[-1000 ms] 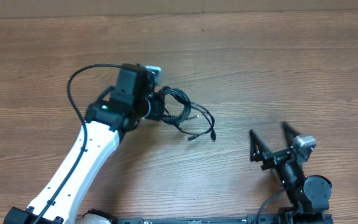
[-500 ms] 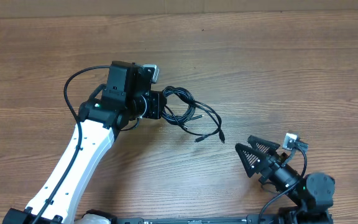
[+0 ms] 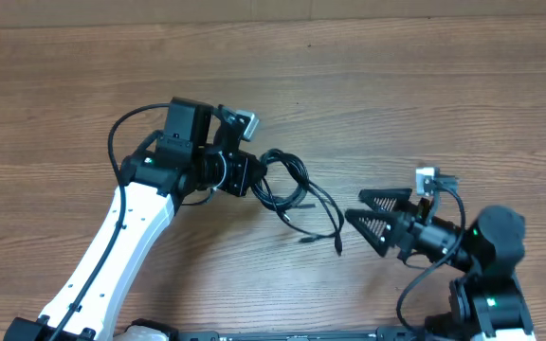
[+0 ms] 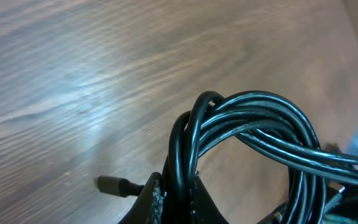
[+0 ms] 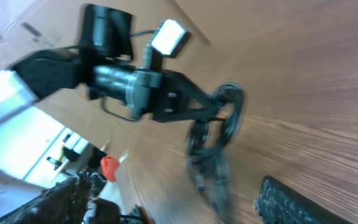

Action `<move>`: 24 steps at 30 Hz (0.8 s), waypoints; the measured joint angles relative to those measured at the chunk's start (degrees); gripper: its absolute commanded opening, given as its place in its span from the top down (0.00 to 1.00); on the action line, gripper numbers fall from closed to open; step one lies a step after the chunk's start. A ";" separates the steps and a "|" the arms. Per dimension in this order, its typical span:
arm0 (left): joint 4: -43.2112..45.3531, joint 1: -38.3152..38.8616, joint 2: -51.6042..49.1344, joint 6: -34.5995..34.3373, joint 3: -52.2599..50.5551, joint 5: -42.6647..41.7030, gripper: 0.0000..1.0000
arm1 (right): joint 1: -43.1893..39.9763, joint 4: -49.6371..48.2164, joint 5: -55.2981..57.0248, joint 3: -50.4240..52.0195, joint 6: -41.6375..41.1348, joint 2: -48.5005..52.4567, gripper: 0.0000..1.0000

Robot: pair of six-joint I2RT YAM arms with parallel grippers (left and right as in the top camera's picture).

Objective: Untangle cables
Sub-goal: 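Move the right gripper toward the cables held by the left gripper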

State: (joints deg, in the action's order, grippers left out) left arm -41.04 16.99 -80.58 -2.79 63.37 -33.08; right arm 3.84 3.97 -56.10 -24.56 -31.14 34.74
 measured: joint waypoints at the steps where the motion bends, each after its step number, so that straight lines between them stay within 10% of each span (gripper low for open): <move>1: -0.22 0.00 0.00 0.44 0.00 -0.81 0.96 | 0.00 0.00 0.31 0.00 1.25 1.46 0.21; 12: 0.24 0.00 0.00 1.05 0.00 -3.39 0.96 | 7.06 0.79 -2.97 0.00 5.05 15.50 0.34; 21: 1.01 0.00 0.00 -0.90 0.00 -1.79 0.96 | 15.89 -0.92 -4.70 0.02 5.40 16.96 0.96; 24: 1.90 0.00 0.00 -1.42 0.00 -1.25 0.96 | 16.52 -2.43 -4.79 0.02 4.87 16.96 0.96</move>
State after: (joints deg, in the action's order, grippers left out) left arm -39.13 16.99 -80.58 -4.21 63.37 -34.33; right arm 20.36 1.54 -60.88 -24.53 -26.26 51.70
